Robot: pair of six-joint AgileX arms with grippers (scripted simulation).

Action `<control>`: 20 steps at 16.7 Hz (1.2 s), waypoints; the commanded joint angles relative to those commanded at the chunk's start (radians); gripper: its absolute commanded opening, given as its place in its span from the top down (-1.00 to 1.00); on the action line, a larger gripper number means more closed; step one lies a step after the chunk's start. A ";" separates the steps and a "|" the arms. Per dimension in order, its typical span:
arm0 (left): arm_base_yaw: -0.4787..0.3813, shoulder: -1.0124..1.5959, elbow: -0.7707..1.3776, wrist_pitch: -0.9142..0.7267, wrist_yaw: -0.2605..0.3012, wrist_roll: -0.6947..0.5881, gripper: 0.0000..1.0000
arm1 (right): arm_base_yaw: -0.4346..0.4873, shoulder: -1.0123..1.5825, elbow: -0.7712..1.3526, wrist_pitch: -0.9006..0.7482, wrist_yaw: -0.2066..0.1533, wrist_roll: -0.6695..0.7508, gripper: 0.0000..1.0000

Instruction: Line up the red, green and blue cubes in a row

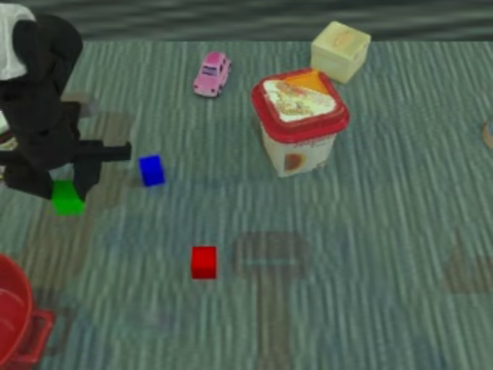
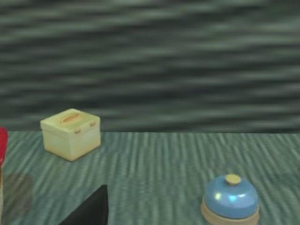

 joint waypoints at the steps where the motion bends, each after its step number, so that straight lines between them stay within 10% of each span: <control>1: -0.033 0.019 0.029 -0.015 -0.001 -0.033 1.00 | 0.000 0.000 0.000 0.000 0.000 0.000 -1.00; 11: -0.577 0.222 0.420 -0.200 -0.009 -0.541 1.00 | 0.000 0.000 0.000 0.000 0.000 0.000 -1.00; 20: -0.609 0.238 0.420 -0.174 -0.009 -0.575 1.00 | 0.000 0.000 0.000 0.000 0.000 0.000 -1.00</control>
